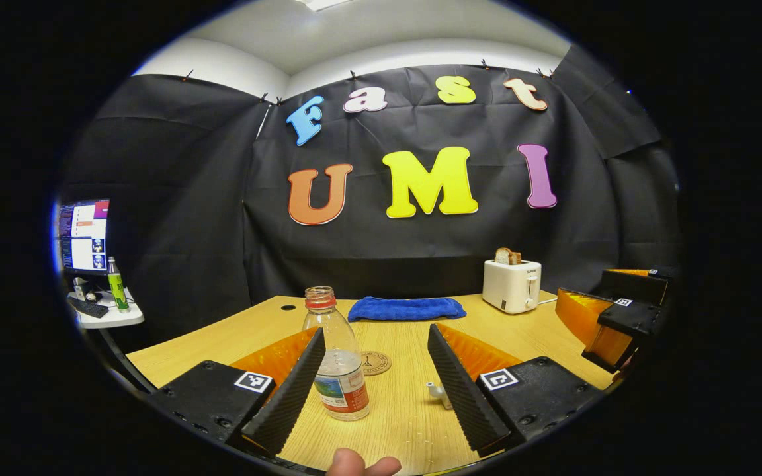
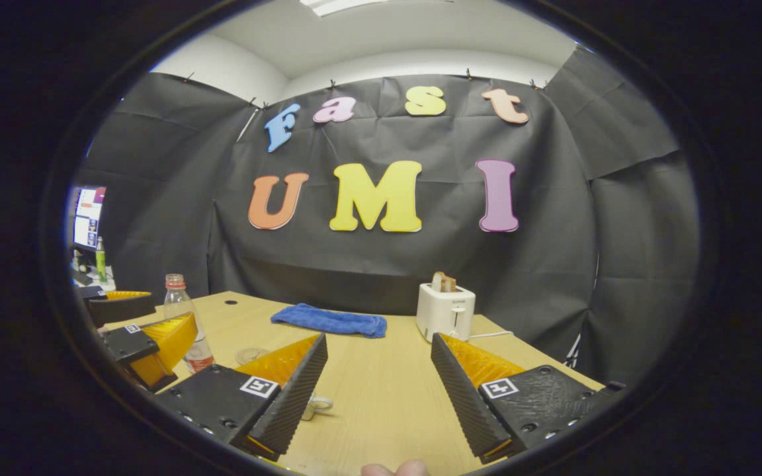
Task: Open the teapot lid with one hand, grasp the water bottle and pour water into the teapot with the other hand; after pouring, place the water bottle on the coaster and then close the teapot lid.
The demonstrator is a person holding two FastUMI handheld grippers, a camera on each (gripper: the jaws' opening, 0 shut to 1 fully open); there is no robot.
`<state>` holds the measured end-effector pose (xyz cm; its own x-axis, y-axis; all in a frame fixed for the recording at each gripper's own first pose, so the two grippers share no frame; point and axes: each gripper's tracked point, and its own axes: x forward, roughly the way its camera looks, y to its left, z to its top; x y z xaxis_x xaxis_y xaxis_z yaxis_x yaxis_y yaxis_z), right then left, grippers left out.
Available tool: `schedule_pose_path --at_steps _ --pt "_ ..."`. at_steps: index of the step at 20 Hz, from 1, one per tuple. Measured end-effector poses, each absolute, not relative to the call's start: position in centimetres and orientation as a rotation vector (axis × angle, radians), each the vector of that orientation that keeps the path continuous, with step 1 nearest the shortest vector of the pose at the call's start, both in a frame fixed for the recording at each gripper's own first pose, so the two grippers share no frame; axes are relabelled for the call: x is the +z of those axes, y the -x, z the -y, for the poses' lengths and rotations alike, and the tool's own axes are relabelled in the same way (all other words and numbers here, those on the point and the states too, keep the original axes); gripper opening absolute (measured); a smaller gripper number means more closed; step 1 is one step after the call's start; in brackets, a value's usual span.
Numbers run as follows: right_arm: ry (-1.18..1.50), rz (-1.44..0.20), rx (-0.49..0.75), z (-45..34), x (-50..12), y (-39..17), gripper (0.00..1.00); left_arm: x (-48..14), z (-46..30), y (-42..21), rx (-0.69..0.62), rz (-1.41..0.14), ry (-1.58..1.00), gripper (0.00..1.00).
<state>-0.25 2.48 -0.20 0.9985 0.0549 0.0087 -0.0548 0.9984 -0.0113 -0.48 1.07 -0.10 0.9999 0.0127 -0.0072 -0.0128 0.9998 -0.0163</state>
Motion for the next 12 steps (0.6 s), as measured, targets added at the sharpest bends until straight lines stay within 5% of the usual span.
schedule_pose_path --at_steps 12 --pt "0.016 -0.051 0.202 -9.7 -4.6 -1.8 0.95 -1.4 -4.9 1.6 0.071 -0.042 0.004 0.98"
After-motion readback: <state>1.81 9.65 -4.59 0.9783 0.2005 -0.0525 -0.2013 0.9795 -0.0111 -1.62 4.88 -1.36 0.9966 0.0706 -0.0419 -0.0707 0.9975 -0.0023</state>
